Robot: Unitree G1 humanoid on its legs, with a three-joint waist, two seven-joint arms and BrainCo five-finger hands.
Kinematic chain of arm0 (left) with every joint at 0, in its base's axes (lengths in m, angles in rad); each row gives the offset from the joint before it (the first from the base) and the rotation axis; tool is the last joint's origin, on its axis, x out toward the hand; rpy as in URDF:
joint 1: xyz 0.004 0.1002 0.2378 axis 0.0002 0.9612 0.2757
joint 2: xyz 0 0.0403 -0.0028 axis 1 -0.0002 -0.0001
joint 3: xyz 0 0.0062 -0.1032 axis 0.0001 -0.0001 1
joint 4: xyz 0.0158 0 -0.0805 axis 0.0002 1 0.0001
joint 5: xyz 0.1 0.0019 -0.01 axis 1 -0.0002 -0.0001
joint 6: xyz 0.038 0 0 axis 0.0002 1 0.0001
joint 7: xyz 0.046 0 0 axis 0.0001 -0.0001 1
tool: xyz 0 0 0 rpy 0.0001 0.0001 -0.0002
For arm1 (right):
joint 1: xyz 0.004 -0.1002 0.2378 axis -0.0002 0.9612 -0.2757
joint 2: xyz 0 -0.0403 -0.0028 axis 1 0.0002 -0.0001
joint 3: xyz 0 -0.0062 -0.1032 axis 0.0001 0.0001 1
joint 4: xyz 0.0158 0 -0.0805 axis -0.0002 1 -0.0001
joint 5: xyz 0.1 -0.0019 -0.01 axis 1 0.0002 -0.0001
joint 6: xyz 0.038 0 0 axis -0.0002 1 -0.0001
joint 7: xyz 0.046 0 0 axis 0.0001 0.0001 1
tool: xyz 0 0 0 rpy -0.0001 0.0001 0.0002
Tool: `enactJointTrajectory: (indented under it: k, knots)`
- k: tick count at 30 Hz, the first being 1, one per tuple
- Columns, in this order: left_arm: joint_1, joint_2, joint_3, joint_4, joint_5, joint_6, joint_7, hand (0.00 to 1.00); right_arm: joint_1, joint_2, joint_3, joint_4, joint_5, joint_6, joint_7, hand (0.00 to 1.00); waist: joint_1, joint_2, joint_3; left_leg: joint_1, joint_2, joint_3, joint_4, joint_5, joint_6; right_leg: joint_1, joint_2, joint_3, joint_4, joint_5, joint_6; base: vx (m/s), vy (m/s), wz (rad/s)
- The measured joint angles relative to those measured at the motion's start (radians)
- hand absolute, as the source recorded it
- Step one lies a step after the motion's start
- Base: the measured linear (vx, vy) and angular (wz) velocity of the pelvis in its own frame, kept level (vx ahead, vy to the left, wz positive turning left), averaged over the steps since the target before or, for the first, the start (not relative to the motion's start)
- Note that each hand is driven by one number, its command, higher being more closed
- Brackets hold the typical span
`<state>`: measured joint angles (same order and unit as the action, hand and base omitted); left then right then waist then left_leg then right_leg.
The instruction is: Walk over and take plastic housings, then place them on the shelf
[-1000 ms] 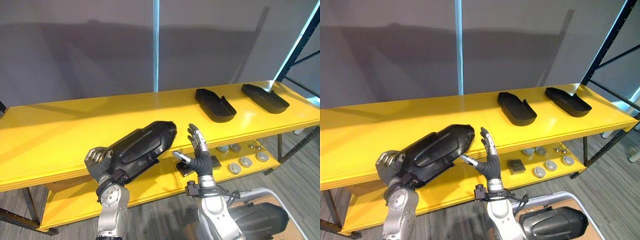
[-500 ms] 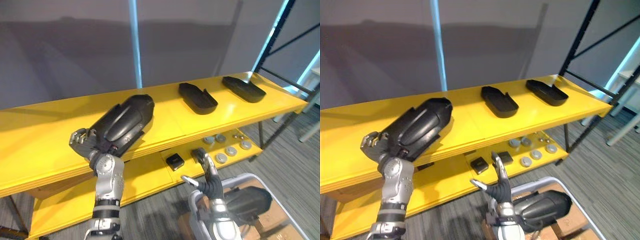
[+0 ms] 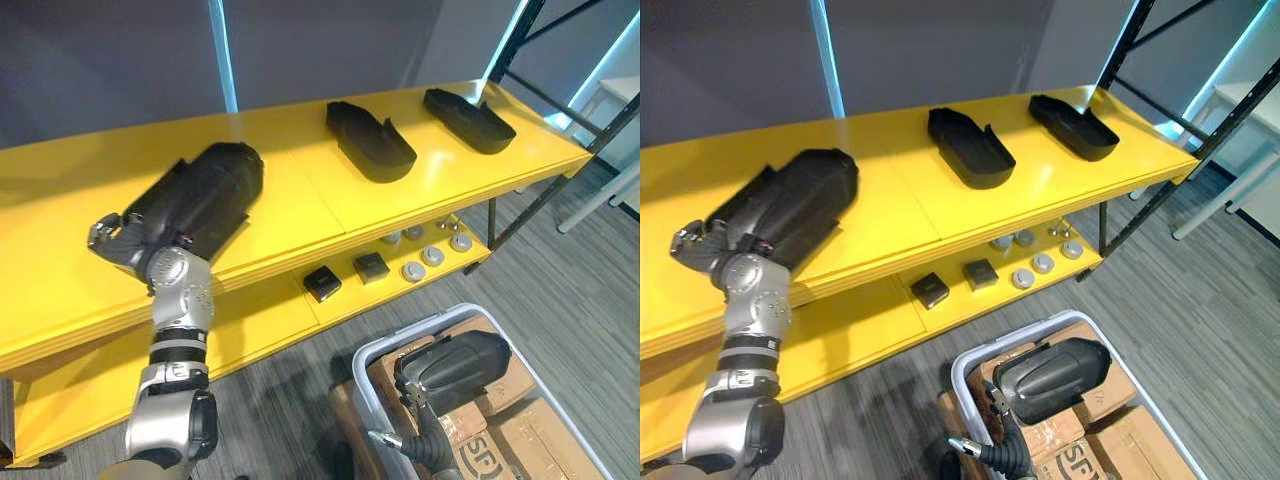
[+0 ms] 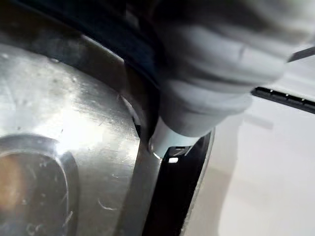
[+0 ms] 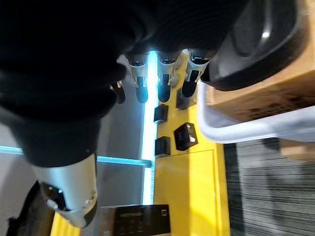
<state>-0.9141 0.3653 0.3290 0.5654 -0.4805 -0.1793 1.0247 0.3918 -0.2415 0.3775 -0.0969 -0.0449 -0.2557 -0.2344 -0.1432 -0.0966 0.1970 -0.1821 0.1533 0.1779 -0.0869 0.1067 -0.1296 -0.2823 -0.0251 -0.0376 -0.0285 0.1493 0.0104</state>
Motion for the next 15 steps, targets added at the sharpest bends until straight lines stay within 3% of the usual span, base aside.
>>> enactJointTrajectory:
  k: [4, 5, 10, 15]
  knots:
    - [-0.017, 0.05, 0.036, 0.017, -0.048, -0.031, 0.018, 1.0, -0.003, 0.0, 0.007, 0.004, 0.004, -0.002, -0.001, 0.0, 0.003, -0.002, 0.018, -0.003, 0.0, 0.012, 0.0, 0.002, 0.0, -0.006, 0.002, 0.009, -0.005, 0.001, -0.001, 0.05, 0.025, -0.08]
    - [-0.017, 0.058, 0.042, 0.018, -0.058, -0.052, 0.027, 0.0, -0.003, 0.0, 0.013, 0.008, 0.005, -0.003, -0.001, 0.0, 0.003, -0.002, 0.019, -0.005, 0.0, 0.013, 0.0, 0.002, -0.001, -0.007, 0.002, 0.012, -0.009, 0.001, -0.001, 0.06, 0.03, -0.08]
    - [-0.017, 0.06, 0.036, 0.017, -0.086, -0.103, 0.029, 0.0, -0.01, 0.001, 0.02, 0.039, 0.008, -0.006, -0.001, 0.0, 0.014, -0.002, 0.03, -0.006, 0.0, 0.014, 0.001, 0.003, 0.0, -0.006, 0.003, 0.017, -0.015, 0.001, -0.001, 0.03, 0.011, -0.03]
    - [0.058, -0.013, -0.028, -0.095, -0.032, -0.101, -0.001, 0.0, -0.04, 0.007, 0.037, 0.075, 0.04, -0.006, -0.001, 0.0, 0.015, -0.001, 0.037, -0.003, 0.0, 0.004, 0.001, 0.003, 0.0, 0.012, 0.001, 0.005, -0.02, -0.001, -0.001, -0.02, 0.014, 0.08]
